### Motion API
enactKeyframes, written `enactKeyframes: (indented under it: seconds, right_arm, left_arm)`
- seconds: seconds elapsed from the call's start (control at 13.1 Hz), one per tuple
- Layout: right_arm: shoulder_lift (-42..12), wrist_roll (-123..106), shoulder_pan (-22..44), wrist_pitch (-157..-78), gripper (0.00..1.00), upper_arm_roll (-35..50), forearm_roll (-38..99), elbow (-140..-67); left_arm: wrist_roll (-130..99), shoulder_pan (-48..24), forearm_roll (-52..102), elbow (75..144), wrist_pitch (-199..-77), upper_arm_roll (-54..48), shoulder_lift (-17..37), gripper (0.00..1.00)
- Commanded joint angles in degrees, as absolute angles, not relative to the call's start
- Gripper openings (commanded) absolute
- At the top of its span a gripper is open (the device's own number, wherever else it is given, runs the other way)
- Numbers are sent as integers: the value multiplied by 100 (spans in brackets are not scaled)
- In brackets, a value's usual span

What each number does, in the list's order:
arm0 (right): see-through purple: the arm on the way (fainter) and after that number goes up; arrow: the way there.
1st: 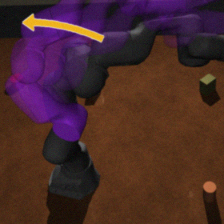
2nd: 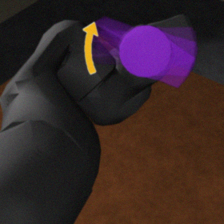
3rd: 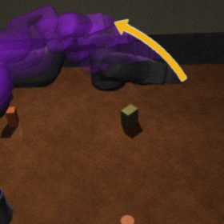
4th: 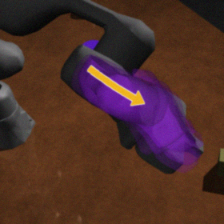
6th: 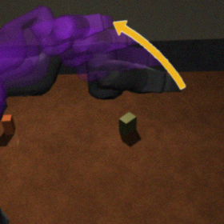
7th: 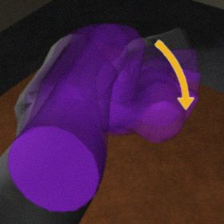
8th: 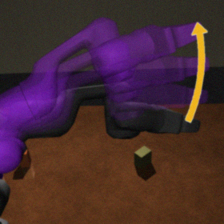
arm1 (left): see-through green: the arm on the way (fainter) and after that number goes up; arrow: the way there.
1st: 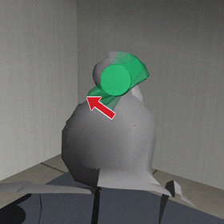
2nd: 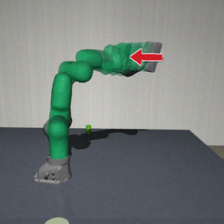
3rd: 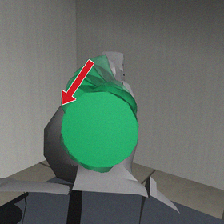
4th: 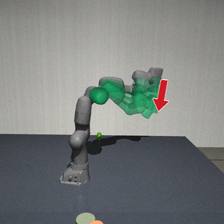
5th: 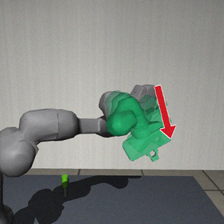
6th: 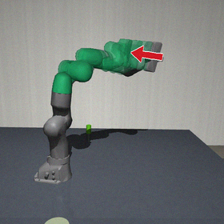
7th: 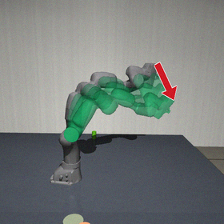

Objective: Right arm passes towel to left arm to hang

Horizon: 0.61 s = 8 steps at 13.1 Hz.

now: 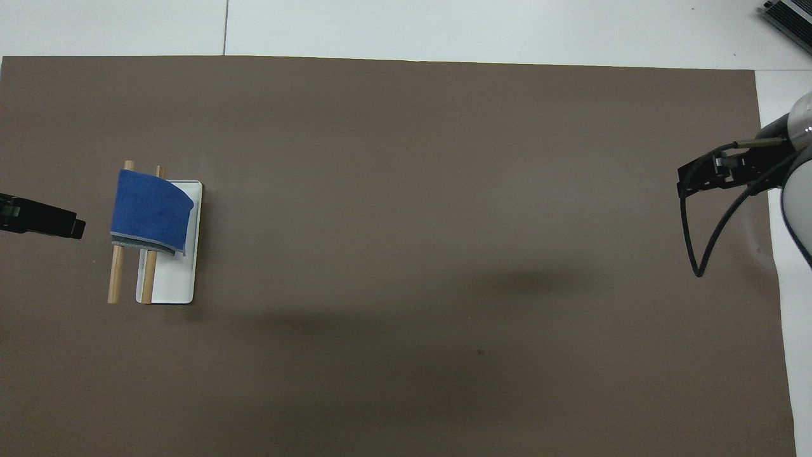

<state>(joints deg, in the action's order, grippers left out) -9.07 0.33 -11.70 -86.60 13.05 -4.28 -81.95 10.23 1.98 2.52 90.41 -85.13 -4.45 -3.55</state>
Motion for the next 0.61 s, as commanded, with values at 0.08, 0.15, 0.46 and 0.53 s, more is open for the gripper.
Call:
enactKeyframes:
  seconds: [0.08, 0.15, 0.46, 0.53]
  right_arm:
    - [-756, -105, -1257, -8780, 100, 1327, -308, -8394]
    - [-756, -105, -1257, -8780, 100, 1327, -308, -8394]
    - [-756, -105, -1257, -8780, 100, 1327, -308, -8394]
    - [-756, -105, -1257, -8780, 100, 1327, -308, -8394]
  left_arm:
    - [1108, 237, 290, 9255, -8613, -404, -527, 100]
    - [1047, 263, 290, 9237, -8605, -404, -519, 100]
    - [378, 272, 246, 9272, -8657, -413, -527, 100]
    - [378, 272, 237, 9272, -8657, -413, -527, 100]
